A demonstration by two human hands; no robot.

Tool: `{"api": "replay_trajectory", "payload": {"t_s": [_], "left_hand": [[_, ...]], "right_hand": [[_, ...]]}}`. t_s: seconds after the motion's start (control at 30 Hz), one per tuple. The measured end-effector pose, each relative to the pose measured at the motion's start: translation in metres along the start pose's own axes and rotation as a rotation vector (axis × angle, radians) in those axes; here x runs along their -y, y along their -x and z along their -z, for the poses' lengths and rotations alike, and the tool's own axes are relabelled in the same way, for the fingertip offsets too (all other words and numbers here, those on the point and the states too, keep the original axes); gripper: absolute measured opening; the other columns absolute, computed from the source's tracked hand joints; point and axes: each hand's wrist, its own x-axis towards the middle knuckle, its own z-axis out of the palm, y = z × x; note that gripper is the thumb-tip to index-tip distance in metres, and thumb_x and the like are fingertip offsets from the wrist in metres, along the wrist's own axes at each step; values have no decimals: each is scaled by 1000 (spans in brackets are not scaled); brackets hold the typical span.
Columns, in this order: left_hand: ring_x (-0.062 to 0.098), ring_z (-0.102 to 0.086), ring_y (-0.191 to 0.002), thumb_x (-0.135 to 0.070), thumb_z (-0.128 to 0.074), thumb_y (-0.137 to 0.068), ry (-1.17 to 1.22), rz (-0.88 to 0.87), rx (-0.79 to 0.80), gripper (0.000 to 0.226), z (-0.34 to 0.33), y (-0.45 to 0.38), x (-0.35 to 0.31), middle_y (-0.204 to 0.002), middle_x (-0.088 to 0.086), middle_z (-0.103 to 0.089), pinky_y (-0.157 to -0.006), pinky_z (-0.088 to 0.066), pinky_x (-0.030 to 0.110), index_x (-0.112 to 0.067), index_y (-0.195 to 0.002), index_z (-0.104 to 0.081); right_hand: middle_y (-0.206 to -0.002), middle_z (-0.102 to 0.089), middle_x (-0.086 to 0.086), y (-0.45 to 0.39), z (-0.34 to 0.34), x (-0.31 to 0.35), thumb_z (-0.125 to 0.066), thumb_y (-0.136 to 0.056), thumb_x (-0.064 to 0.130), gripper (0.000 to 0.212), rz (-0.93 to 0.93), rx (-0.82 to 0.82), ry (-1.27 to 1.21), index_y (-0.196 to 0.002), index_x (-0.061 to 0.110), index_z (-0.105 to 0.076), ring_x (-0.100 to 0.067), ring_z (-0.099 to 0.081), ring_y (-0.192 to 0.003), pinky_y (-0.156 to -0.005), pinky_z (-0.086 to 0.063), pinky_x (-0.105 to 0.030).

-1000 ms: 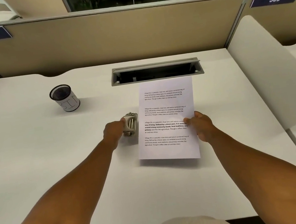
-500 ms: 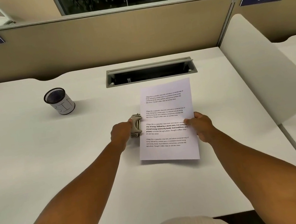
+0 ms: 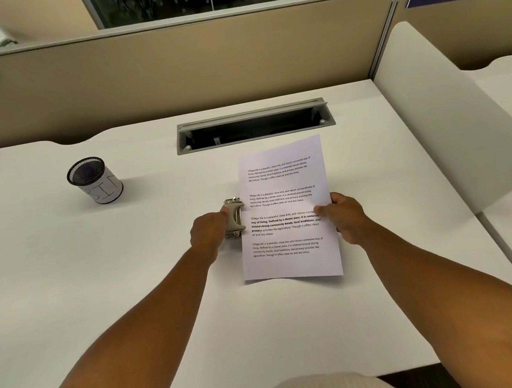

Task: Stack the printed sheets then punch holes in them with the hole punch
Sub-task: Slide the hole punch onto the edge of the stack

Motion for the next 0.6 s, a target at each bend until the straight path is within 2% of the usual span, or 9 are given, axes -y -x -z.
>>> {"api": "replay_trajectory", "payload": {"t_s": [0.1, 0.2, 0.27, 0.37, 0.43, 0.5, 0.6], "left_hand": [[29, -64, -101, -19, -60, -91, 234, 55, 57, 41, 0, -2, -1, -110, 12, -66, -90, -54, 37, -10, -131, -56], [25, -58, -97, -43, -61, -92, 201, 60, 86, 42, 1, 5, -5, -107, 8, -64, -97, -49, 42, -10, -116, -67], [27, -61, -99, -41, -57, -93, 158, 42, 103, 30, 0, 2, -3, -104, 9, -65, -97, -50, 43, -13, -98, -67], [32, -65, -103, -33, -53, -93, 145, 25, 87, 25, 1, 2, -3, -100, 13, -68, -95, -50, 45, -14, -79, -61], [31, -65, -100, -34, -55, -90, 113, 16, 89, 25, 1, 1, -3, -92, 8, -66, -93, -51, 45, -16, -73, -59], [29, -65, -95, -35, -55, -85, 99, 10, 106, 25, 1, -1, -5, -87, 6, -64, -85, -51, 42, -14, -71, -58], [23, -63, -81, -42, -56, -66, 179, 59, 112, 27, 2, -2, -6, -83, 3, -65, -74, -46, 32, -15, -72, -61]], "right_hand": [[-106, -72, -6, -2, 1, 0, -66, -84, 3, 22, 5, -18, 0, -99, 18, -68, -27, -69, -91, -76, -57, -35], [-107, -71, -8, -5, 2, 0, -65, -84, 2, 20, 23, -49, -6, -96, 18, -67, -30, -68, -95, -85, -57, -42], [-107, -71, -8, -7, 2, 1, -65, -85, 2, 20, 30, -59, -8, -98, 17, -67, -31, -68, -98, -88, -56, -45], [-107, -72, -7, -8, 1, 1, -65, -85, 2, 21, 32, -59, -22, -99, 17, -68, -30, -69, -97, -88, -56, -45], [-107, -72, -7, -8, -1, 0, -65, -84, 3, 22, 30, -58, -32, -100, 17, -68, -31, -69, -98, -88, -56, -46], [-107, -72, -7, -8, -2, -2, -65, -84, 2, 20, 28, -57, -42, -97, 18, -68, -33, -68, -100, -90, -56, -48], [-108, -72, -8, -7, -3, -2, -65, -84, 2, 19, 24, -50, -57, -93, 19, -68, -32, -69, -99, -90, -55, -48]]}}
